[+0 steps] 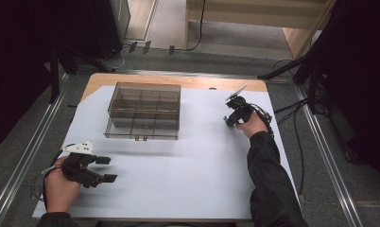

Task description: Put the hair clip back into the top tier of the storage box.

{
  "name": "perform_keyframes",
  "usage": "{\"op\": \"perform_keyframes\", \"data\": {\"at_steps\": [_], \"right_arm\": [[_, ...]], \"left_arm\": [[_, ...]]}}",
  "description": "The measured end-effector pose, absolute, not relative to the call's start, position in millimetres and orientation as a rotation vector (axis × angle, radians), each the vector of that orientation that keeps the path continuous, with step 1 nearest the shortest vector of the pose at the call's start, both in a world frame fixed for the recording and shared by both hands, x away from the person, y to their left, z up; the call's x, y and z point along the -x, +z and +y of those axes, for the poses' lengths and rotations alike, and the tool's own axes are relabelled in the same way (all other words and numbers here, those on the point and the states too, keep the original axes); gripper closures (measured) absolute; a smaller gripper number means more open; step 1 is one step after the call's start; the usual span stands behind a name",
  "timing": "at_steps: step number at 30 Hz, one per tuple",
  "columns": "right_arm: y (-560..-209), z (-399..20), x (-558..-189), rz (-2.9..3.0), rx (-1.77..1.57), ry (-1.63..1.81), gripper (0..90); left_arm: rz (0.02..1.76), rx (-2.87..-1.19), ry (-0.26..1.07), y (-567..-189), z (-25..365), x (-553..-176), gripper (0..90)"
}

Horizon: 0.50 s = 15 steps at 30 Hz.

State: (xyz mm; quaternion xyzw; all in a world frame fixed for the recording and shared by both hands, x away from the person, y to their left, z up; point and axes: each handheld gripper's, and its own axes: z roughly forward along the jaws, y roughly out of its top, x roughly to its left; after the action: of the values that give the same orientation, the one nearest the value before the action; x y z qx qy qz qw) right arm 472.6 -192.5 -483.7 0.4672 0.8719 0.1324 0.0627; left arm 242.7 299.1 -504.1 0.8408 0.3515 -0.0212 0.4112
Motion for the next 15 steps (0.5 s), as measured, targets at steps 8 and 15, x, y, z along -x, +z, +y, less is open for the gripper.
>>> {"op": "perform_keyframes", "data": {"at_steps": [8,15], "right_arm": [[-476.9,-189.8,-468.3,2.635,-1.378,0.429,77.4],[-473.9,-188.4,-462.5,2.648,-1.387,0.480,77.4]], "left_arm": [[0.882,-2.113,-0.048,-503.5,300.4,-242.5,18.1],[0.878,-2.110,-0.054,-503.2,299.7,-245.0,18.1]]}}
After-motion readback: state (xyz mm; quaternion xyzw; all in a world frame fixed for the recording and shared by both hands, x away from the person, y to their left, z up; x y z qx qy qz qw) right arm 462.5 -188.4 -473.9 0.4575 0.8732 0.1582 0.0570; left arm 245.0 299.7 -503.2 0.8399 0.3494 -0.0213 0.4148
